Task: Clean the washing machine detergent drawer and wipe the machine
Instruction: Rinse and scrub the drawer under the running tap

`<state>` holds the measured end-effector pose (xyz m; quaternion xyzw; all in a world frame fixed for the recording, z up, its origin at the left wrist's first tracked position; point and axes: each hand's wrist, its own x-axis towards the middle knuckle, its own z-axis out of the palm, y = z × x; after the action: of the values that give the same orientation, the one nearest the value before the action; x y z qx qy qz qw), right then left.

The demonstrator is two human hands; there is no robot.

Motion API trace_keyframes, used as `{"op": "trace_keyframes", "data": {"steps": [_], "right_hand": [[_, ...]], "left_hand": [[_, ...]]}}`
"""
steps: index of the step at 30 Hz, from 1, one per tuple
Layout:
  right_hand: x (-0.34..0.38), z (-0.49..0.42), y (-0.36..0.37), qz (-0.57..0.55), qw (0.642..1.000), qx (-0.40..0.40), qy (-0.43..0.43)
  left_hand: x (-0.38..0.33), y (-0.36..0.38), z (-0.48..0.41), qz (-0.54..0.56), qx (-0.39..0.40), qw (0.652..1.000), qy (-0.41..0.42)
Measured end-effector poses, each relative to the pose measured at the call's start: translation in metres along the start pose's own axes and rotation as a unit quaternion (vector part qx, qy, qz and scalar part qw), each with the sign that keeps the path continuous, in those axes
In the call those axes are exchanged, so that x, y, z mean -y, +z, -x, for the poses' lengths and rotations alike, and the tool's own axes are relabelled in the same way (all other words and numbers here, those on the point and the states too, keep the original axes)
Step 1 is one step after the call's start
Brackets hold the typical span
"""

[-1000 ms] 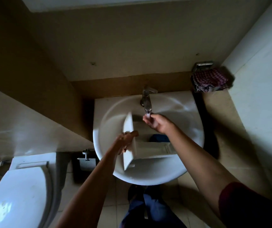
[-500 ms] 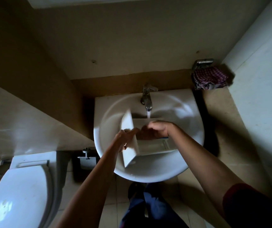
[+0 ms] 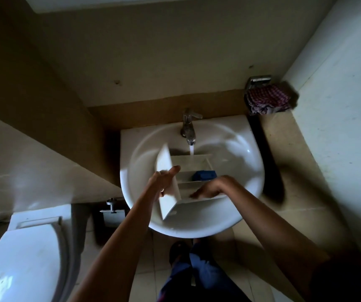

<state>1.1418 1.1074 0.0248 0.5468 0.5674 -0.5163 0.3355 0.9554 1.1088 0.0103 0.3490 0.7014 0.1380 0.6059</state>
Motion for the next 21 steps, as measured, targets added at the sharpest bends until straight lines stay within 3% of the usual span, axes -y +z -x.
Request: {"op": "trace_keyframes", "data": {"steps": [3, 5, 7, 9, 12, 14, 16, 18, 21], "right_hand": [[-0.015, 0.006, -0.021, 0.043, 0.996, -0.08, 0.021], [-0.02, 0.005, -0.032, -0.086, 0.986, -0.14, -0.015], [-0.017, 0.006, -0.041, -0.275, 0.941, -0.181, -0.08], [-0.006, 0.004, -0.048, -0.46, 0.857, -0.199, -0.12], [0.009, -0.012, -0.055, -0.723, 0.663, -0.129, -0.149], [0.016, -0.015, -0.058, -0.783, 0.593, -0.103, -0.157], [0.023, -0.015, -0.062, -0.797, 0.573, -0.096, -0.165], [0.029, -0.016, -0.062, -0.793, 0.581, -0.105, -0.152], [0.026, -0.017, -0.064, -0.721, 0.668, -0.107, -0.147]], "left_hand": [[0.001, -0.001, -0.002, -0.017, -0.013, 1.0, 0.005], [-0.001, -0.002, 0.0, -0.02, -0.023, 0.999, 0.011], [-0.003, -0.002, 0.002, -0.026, -0.017, 0.999, 0.023], [-0.003, -0.003, 0.001, -0.028, -0.009, 0.999, 0.027], [-0.001, -0.002, -0.004, -0.03, -0.038, 0.999, 0.011], [-0.001, 0.0, -0.004, -0.026, -0.046, 0.999, 0.01], [-0.002, 0.001, -0.001, -0.022, -0.031, 0.999, 0.014], [-0.002, 0.002, 0.0, -0.015, -0.011, 1.0, 0.022], [-0.006, 0.0, 0.002, -0.003, 0.025, 1.0, 0.015]]}}
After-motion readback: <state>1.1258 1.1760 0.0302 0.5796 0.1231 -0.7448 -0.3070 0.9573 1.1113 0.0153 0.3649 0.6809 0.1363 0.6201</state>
